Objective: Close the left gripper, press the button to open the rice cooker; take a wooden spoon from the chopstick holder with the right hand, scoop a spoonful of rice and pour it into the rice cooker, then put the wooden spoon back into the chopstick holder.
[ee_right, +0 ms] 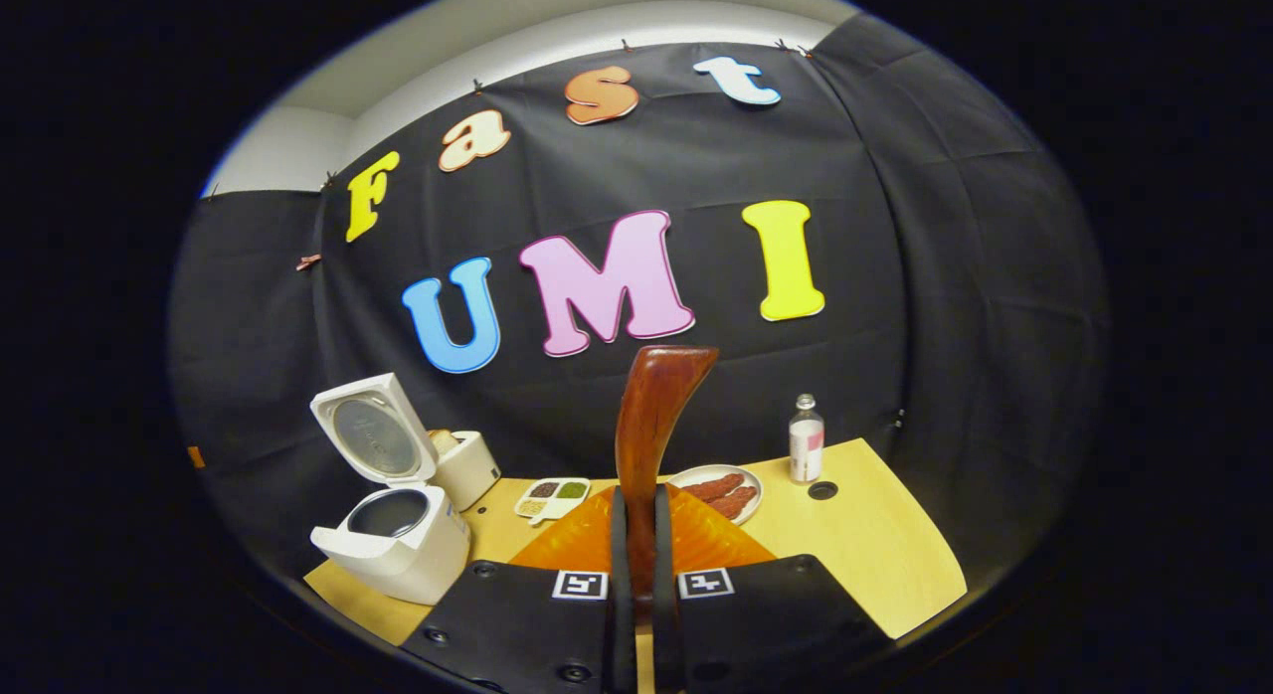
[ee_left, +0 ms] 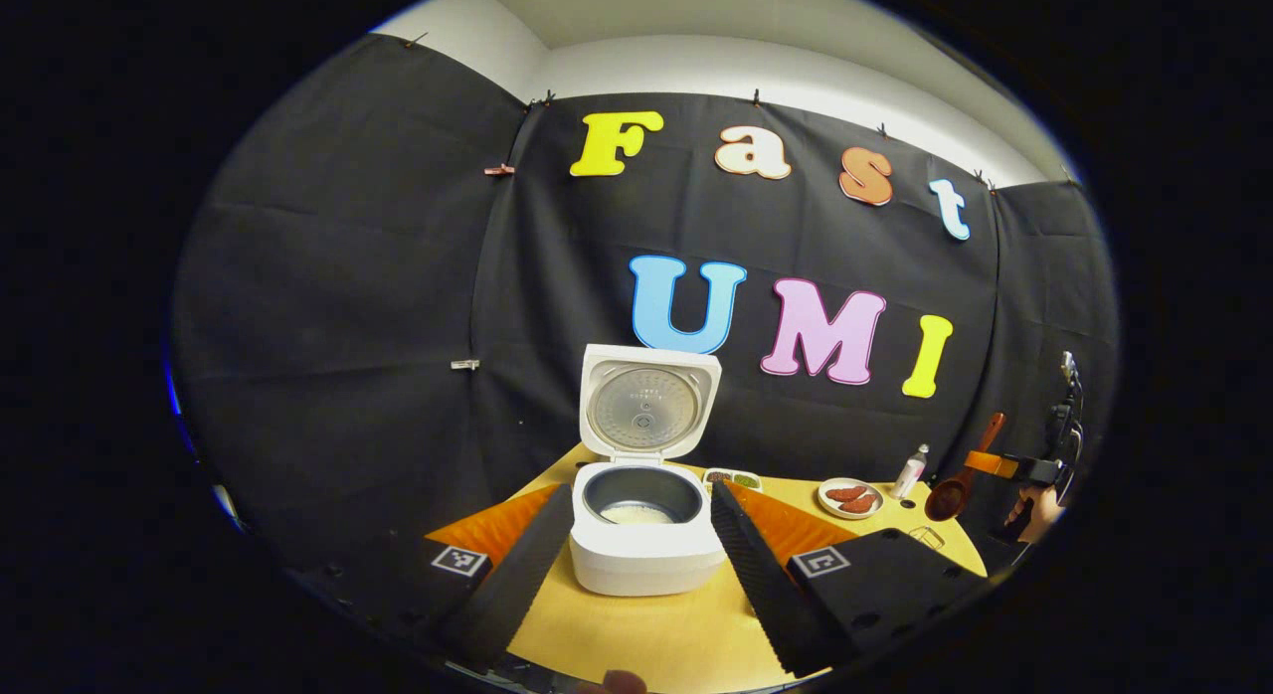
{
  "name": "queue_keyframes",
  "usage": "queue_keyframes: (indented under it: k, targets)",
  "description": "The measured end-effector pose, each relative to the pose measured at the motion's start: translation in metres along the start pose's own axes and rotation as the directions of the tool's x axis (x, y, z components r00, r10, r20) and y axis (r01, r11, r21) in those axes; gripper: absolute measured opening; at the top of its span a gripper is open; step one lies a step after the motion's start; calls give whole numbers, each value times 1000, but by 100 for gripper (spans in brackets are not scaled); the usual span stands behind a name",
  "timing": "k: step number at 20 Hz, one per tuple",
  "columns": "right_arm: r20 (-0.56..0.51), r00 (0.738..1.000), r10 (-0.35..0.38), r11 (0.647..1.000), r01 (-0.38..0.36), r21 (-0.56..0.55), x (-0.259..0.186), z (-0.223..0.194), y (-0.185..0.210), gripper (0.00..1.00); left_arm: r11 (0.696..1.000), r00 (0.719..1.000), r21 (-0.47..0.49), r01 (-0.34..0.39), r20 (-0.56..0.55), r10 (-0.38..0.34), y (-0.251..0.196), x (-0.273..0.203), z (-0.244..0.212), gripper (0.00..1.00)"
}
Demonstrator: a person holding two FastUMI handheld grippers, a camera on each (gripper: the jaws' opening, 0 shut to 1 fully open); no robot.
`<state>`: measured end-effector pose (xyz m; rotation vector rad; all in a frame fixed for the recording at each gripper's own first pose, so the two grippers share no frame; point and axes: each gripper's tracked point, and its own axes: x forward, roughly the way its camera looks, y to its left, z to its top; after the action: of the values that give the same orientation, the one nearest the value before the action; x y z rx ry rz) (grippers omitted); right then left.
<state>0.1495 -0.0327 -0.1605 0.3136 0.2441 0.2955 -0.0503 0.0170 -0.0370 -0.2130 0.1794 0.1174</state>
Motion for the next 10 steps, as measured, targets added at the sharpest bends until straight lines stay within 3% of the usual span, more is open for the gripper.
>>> queue_keyframes:
  k: [6,10]
  targets:
    - [-88,996,-10,988,-4,-154,14,-76,73,11,998,998,16,54,-28,-53,37,20,-7,95]
    - [-146,988,-48,970,11,-244,33,-126,90,11,996,996,28,82,-37,-81,51,33,-4,95]
